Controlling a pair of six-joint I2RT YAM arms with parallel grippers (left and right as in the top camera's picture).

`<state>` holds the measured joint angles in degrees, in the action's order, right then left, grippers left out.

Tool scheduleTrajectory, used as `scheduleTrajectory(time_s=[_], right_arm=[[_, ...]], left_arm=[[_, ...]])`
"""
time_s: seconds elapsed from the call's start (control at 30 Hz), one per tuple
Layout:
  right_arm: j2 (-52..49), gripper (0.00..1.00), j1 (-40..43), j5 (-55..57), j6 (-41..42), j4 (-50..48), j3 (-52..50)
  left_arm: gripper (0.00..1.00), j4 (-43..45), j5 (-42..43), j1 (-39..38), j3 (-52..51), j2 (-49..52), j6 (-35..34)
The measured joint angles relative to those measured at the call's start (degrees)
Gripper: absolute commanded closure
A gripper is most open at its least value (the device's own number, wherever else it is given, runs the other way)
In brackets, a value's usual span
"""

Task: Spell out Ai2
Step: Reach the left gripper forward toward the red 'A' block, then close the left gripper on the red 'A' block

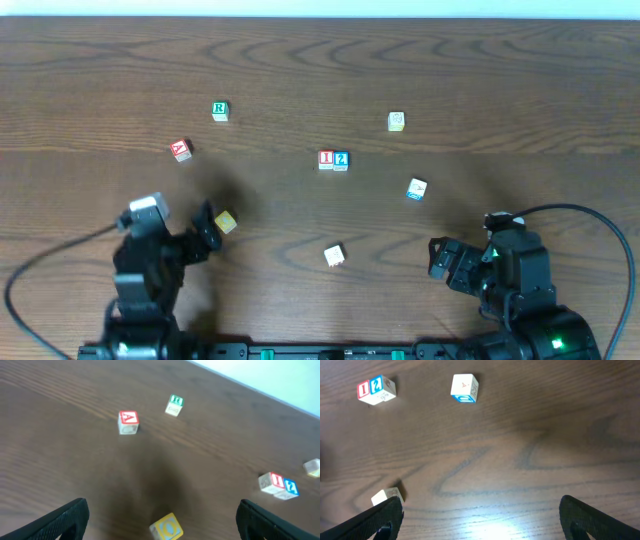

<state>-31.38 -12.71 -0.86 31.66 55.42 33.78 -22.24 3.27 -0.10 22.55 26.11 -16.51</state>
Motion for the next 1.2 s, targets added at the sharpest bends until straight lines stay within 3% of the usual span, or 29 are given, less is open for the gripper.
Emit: scheduleTrajectory(time_s=[0.27, 0.6, 0.73, 0.93, 1.2], right_arm=[[0.0, 0.01, 0.0, -0.07, 0.02, 0.02, -0.13], [-0.02, 0.01, 0.0, -0.07, 0.02, 0.02, -0.15], [0.0, 0.01, 0.0, -0.09, 0.02, 0.04, -0.15], [0.0, 0.01, 0.0, -0.09, 0.02, 0.02, -0.15], [0.0, 0.01, 0.0, -0.13, 0.02, 0.02, -0.15]], left_arm=[[0.05, -13.6, -8.41, 0.0, 22.84, 22.84, 4.04], [0.05, -15.3, -11.5, 0.37, 40.61, 50.18, 9.53], [0.05, -17.31, -11.41, 2.05, 43.52, 59.8, 15.82], [0.05, -17.03, -10.47, 3.37, 44.02, 69.09, 31.19], [0.05, -3.72, -9.64, 3.48, 44.13, 75.28, 48.09]])
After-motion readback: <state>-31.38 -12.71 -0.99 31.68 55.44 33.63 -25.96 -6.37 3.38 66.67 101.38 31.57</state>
